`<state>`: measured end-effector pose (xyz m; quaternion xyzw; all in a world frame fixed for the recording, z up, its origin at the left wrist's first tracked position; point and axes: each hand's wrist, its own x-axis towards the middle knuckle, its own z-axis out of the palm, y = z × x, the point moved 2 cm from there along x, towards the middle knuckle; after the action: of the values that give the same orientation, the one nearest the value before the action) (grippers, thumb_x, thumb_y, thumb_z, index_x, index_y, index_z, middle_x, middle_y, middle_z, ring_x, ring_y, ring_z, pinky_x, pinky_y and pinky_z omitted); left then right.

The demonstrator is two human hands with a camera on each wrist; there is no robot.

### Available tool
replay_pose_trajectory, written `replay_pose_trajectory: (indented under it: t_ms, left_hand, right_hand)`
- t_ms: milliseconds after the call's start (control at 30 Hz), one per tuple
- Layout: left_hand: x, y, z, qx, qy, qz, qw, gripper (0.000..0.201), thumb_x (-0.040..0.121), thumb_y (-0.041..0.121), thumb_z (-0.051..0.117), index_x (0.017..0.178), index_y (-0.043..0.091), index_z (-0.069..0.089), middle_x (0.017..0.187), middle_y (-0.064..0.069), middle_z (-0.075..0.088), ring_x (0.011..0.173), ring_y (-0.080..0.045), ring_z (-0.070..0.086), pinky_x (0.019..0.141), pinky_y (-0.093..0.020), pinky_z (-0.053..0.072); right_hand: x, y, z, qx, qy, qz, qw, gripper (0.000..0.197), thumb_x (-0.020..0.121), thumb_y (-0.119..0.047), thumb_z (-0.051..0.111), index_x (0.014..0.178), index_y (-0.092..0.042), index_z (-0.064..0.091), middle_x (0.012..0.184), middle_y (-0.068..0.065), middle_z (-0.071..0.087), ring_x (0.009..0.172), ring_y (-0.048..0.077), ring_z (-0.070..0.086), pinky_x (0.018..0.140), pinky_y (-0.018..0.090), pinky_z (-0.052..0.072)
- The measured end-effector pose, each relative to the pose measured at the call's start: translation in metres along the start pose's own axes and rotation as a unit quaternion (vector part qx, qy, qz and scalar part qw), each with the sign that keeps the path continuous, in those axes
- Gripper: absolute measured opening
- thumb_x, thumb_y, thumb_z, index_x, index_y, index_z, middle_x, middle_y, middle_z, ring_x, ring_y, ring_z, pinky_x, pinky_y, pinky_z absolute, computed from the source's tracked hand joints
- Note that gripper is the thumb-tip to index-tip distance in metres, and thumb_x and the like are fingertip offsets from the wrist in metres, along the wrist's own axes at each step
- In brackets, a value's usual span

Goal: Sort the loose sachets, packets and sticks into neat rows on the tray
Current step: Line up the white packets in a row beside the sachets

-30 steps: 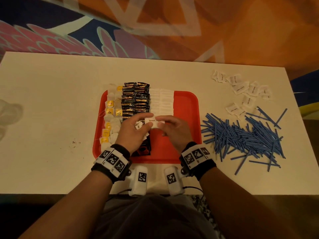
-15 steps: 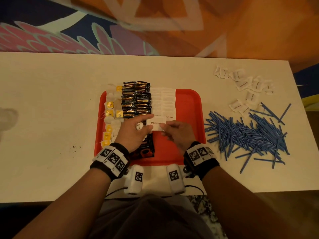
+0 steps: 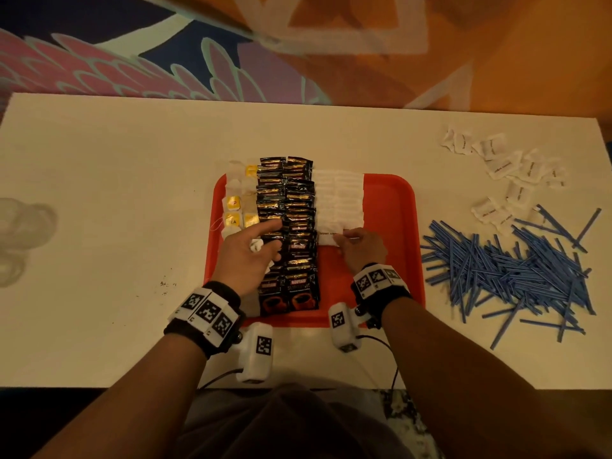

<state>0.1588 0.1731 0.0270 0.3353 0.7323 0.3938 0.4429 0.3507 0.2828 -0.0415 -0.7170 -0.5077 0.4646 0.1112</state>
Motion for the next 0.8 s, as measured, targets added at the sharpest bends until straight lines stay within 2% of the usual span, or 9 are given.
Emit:
replay_pose_trajectory:
  t_ms: [67, 233, 300, 400, 500, 567, 667, 733, 800]
  left_hand:
    - [0.000, -0.004, -0.004, -0.004, 0.003, -0.004, 1.000, 0.035, 0.095, 0.009, 0.064, 0.121, 0.032, 0.066, 0.112, 0.022, 0.065, 0.078, -0.008, 0.071, 0.087, -0.035, 0.058]
    - [0.000, -0.010, -0.011, -0.020, 0.016, -0.017, 1.000, 0.035, 0.095, 0.009, 0.064, 0.118, 0.034, 0.068, 0.103, 0.013, 0.071, 0.077, -0.008, 0.070, 0.088, -0.037, 0.058]
    - [0.001, -0.012, -0.012, -0.025, 0.018, -0.018, 0.999, 0.034, 0.095, 0.009, 0.064, 0.114, 0.037, 0.068, 0.103, 0.011, 0.071, 0.079, -0.009, 0.070, 0.087, -0.039, 0.059]
    - [0.002, -0.013, -0.013, -0.025, 0.022, -0.019, 0.999, 0.032, 0.094, 0.011, 0.065, 0.110, 0.039, 0.069, 0.112, 0.012, 0.069, 0.086, -0.013, 0.071, 0.088, -0.042, 0.058]
    - [0.002, -0.011, -0.013, -0.048, 0.028, -0.023, 0.998, 0.025, 0.094, 0.012, 0.066, 0.107, 0.033, 0.069, 0.102, 0.010, 0.072, 0.078, -0.012, 0.070, 0.083, -0.036, 0.059]
    - [0.002, -0.009, -0.015, -0.051, 0.036, -0.020, 0.998, 0.020, 0.093, 0.014, 0.066, 0.107, 0.027, 0.069, 0.094, 0.007, 0.070, 0.078, -0.009, 0.068, 0.080, -0.031, 0.058]
    - [0.001, -0.008, -0.017, -0.052, 0.036, -0.020, 0.998, 0.013, 0.095, 0.017, 0.064, 0.105, 0.023, 0.069, 0.088, 0.005, 0.069, 0.066, -0.006, 0.064, 0.076, -0.032, 0.055]
    - [0.001, -0.008, -0.015, -0.082, 0.044, -0.039, 0.995, 0.008, 0.096, 0.022, 0.062, 0.100, 0.024, 0.069, 0.082, 0.006, 0.069, 0.067, -0.007, 0.062, 0.074, -0.033, 0.052]
    - [0.000, -0.008, -0.010, -0.119, 0.054, -0.066, 0.989, 0.015, 0.098, 0.030, 0.059, 0.099, 0.020, 0.069, 0.076, 0.007, 0.068, 0.070, -0.010, 0.061, 0.068, -0.031, 0.052]
  right_hand:
    - [0.002, -0.002, 0.006, -0.019, 0.005, 0.001, 1.000, 0.016, 0.086, -0.036, 0.072, 0.089, -0.023, 0.065, 0.091, -0.004, 0.067, 0.086, 0.013, 0.061, 0.062, 0.023, 0.045]
    - [0.004, -0.002, 0.011, -0.072, 0.013, -0.022, 0.997, 0.023, 0.086, -0.039, 0.072, 0.087, -0.019, 0.060, 0.080, -0.010, 0.057, 0.076, 0.009, 0.055, 0.055, 0.022, 0.037]
    - [0.002, -0.002, 0.010, -0.081, 0.018, -0.052, 0.995, 0.020, 0.087, -0.033, 0.071, 0.087, -0.018, 0.058, 0.079, -0.008, 0.058, 0.071, 0.007, 0.052, 0.054, 0.020, 0.037]
    - [-0.001, -0.010, 0.012, -0.105, 0.008, -0.148, 0.983, 0.005, 0.090, -0.018, 0.066, 0.089, -0.017, 0.061, 0.091, -0.002, 0.061, 0.080, 0.012, 0.056, 0.066, 0.023, 0.046]
    - [0.000, -0.016, 0.017, -0.162, -0.017, -0.210, 0.964, 0.014, 0.091, -0.011, 0.064, 0.105, -0.016, 0.067, 0.108, 0.001, 0.059, 0.095, 0.013, 0.055, 0.078, 0.020, 0.039]
    - [0.001, -0.016, 0.017, -0.171, -0.028, -0.202, 0.964, 0.024, 0.091, -0.012, 0.065, 0.115, -0.016, 0.065, 0.116, 0.002, 0.058, 0.103, 0.015, 0.054, 0.083, 0.019, 0.037]
    - [-0.002, -0.014, 0.013, -0.152, -0.025, -0.185, 0.971, 0.036, 0.090, -0.017, 0.068, 0.124, -0.020, 0.060, 0.121, 0.001, 0.056, 0.112, 0.016, 0.051, 0.090, 0.020, 0.036]
    - [-0.007, -0.015, 0.008, -0.121, -0.015, -0.178, 0.976, 0.038, 0.089, -0.019, 0.070, 0.125, -0.022, 0.059, 0.118, -0.001, 0.056, 0.110, 0.014, 0.051, 0.091, 0.022, 0.038]
    - [-0.015, -0.020, 0.001, -0.079, -0.008, -0.171, 0.982, 0.033, 0.088, -0.021, 0.070, 0.120, -0.024, 0.060, 0.112, -0.005, 0.058, 0.102, 0.012, 0.055, 0.089, 0.026, 0.046]
